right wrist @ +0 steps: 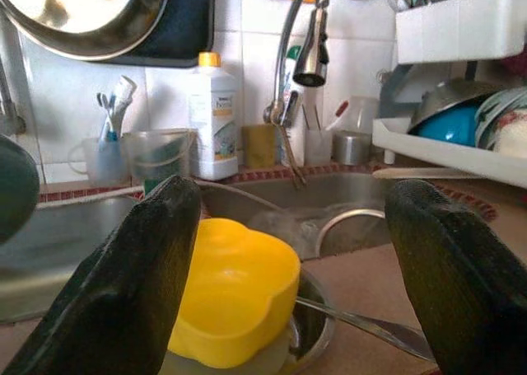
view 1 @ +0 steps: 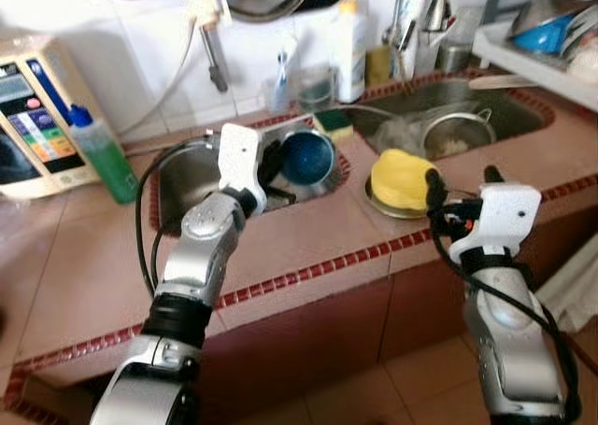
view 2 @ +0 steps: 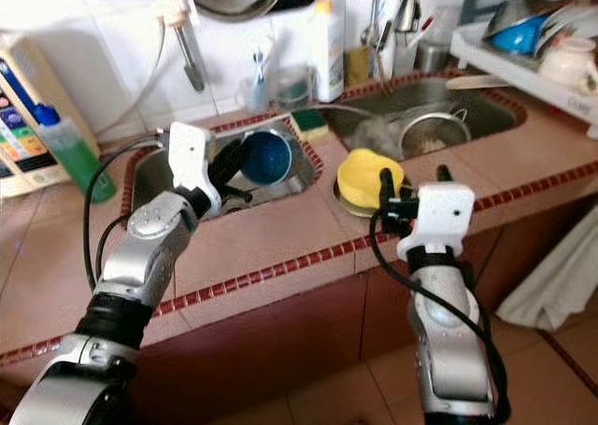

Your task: Kitchen organization

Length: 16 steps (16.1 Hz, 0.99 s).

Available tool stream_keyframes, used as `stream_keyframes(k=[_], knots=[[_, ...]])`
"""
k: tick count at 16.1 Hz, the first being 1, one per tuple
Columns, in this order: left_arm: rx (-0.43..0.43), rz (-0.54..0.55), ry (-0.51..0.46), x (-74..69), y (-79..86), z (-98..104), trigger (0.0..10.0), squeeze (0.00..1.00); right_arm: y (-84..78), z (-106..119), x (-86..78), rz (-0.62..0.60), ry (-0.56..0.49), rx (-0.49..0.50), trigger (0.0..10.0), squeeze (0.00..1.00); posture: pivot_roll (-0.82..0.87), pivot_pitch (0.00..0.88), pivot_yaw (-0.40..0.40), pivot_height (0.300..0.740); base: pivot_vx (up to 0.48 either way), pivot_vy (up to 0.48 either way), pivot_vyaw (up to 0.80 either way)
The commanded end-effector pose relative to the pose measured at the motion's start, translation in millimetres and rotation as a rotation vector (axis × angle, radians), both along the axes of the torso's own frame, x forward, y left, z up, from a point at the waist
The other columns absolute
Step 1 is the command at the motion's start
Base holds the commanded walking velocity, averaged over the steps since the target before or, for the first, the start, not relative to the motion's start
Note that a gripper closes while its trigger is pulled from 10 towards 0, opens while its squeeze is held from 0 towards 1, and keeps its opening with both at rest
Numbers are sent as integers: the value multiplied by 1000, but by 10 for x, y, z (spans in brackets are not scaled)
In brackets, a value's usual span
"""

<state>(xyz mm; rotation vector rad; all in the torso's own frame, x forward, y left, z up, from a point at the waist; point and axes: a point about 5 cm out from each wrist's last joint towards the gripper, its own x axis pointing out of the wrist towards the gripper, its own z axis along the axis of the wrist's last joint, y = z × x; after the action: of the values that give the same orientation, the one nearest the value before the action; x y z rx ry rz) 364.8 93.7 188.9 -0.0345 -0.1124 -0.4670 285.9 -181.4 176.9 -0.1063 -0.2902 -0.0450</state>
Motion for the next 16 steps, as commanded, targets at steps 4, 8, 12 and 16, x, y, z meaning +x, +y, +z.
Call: stream_keyframes(k=[4, 8, 12, 16], knots=[[0, -9, 3, 20, 53, 24, 10000, 0, 39, 45, -1, 19, -10, 0, 10000, 0, -256, 38, 155, 740, 0, 0, 0], [0, -4, 1, 18, 65, 28, 10000, 0, 59, 41, 6, 28, -8, -1, 10000, 0, -253, 36, 154, 740, 285, 0, 0], [-4, -4, 8, 17, 59, 18, 10000, 0, 73, 43, 9, 37, -8, 0, 10000, 0, -254, 31, 152, 740, 285, 0, 0], [-7, 2, 12, 23, 51, 15, 10000, 0, 93, 45, 10, 55, -2, -26, 10000, 0, -256, 30, 150, 740, 200, 0, 0]])
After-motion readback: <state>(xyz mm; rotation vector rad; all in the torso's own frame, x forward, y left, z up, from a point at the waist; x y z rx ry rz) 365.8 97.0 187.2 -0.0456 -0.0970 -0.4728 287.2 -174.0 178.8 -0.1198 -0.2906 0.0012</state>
